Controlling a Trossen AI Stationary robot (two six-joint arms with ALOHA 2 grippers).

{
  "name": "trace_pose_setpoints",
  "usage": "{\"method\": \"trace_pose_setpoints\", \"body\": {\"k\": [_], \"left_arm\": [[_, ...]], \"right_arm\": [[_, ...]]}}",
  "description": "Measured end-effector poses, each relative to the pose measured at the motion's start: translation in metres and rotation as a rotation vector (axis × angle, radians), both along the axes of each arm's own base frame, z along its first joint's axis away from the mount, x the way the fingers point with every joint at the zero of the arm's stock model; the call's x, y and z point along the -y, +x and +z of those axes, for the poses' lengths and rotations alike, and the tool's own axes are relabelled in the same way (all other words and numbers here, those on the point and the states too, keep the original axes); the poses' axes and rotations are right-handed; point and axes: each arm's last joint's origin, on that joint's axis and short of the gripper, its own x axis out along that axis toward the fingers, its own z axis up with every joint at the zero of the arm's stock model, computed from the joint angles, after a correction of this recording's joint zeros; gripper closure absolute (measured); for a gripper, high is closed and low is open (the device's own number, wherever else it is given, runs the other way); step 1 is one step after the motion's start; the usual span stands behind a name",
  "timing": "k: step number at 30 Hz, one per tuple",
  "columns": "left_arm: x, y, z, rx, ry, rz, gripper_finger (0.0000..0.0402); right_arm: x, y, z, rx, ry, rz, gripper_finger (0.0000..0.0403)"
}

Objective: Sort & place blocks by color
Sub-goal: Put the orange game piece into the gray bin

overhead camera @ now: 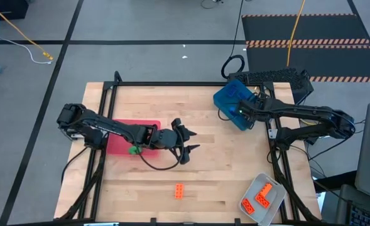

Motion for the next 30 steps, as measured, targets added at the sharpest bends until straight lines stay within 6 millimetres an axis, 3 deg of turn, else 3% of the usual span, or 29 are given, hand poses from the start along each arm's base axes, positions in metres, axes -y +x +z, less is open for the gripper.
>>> {"method": "trace_pose_setpoints", "body": {"k": [6, 10, 15, 21, 26, 30], "left_arm": [[0.006, -0.002, -0.001, -0.008, -0.038, -0.012, 0.0160], [0.023, -0.008, -0.008, -0.090, -0.202, -0.137, 0.0160], [0.059, -0.026, -0.018, -0.252, -0.322, -0.233, 0.0160], [0.096, -0.043, -0.020, -0.290, -0.346, -0.307, 0.0160], [0.122, -0.061, -0.023, -0.308, -0.223, -0.336, 0.0160], [0.136, -0.073, -0.024, -0.299, -0.043, -0.375, 0.0160]], "right_arm": [[-0.001, -0.002, 0.008, 0.057, -0.028, 0.028, 0.0108], [-0.006, -0.003, 0.023, 0.189, -0.025, 0.070, 0.0106], [-0.015, 0.001, 0.043, 0.489, 0.061, 0.180, 0.0106], [-0.027, 0.019, 0.070, 0.916, 0.192, 0.367, 0.0106], [-0.044, 0.036, 0.079, 1.099, 0.251, 0.563, 0.0106], [-0.061, 0.051, 0.064, 1.241, 0.297, 0.719, 0.0106]]}}
